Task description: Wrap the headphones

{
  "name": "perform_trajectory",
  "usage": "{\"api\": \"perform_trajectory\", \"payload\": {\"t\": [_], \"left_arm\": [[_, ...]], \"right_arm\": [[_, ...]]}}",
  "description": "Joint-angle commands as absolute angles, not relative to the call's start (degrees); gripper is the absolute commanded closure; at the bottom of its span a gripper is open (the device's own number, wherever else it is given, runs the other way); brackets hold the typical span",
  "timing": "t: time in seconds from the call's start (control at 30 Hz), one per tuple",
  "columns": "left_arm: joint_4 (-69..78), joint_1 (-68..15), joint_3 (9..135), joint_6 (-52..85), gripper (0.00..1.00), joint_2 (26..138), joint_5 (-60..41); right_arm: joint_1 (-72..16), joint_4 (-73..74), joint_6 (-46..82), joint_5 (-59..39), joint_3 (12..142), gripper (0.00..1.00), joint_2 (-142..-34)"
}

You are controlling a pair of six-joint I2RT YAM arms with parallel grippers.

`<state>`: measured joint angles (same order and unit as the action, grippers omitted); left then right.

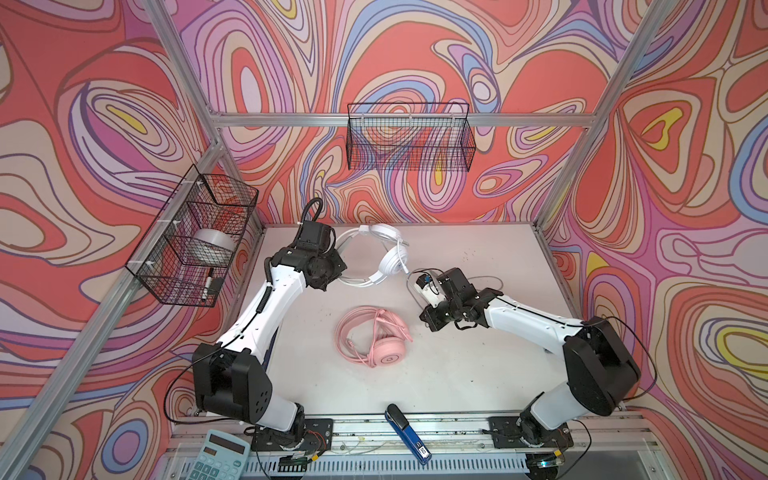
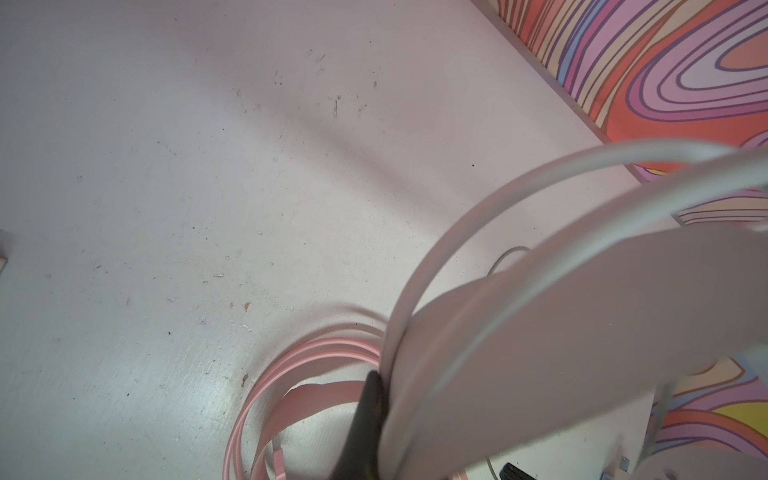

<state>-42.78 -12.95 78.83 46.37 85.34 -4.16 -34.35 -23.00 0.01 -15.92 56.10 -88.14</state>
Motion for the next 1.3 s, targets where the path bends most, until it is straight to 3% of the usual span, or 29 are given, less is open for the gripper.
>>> {"api": "perform_trajectory", "payload": {"t": [0.0, 0.27, 0.63, 1.27], "left_arm": [[-38.26, -12.04, 78.40, 50.68, 1.00, 83.13, -1.38], [-35.69, -12.04, 77.69, 54.58, 1.00, 83.41, -1.84], [-35.56, -12.04, 77.70, 56.85, 1.00, 83.75, -1.47], [-44.14, -15.87, 84.83, 51.53, 1.00, 89.65, 5.59]], "right_arm": [[-36.14, -25.45, -4.27, -13.16, 55.98, 1.00, -84.90], [-39.50, -32.90, -8.67, -9.19, 59.83, 1.00, -85.38], [-42.89, -31.13, -11.60, -6.58, 58.59, 1.00, -84.57], [-51.77, -47.83, -25.57, -1.60, 75.50, 1.00, -94.70]]}}
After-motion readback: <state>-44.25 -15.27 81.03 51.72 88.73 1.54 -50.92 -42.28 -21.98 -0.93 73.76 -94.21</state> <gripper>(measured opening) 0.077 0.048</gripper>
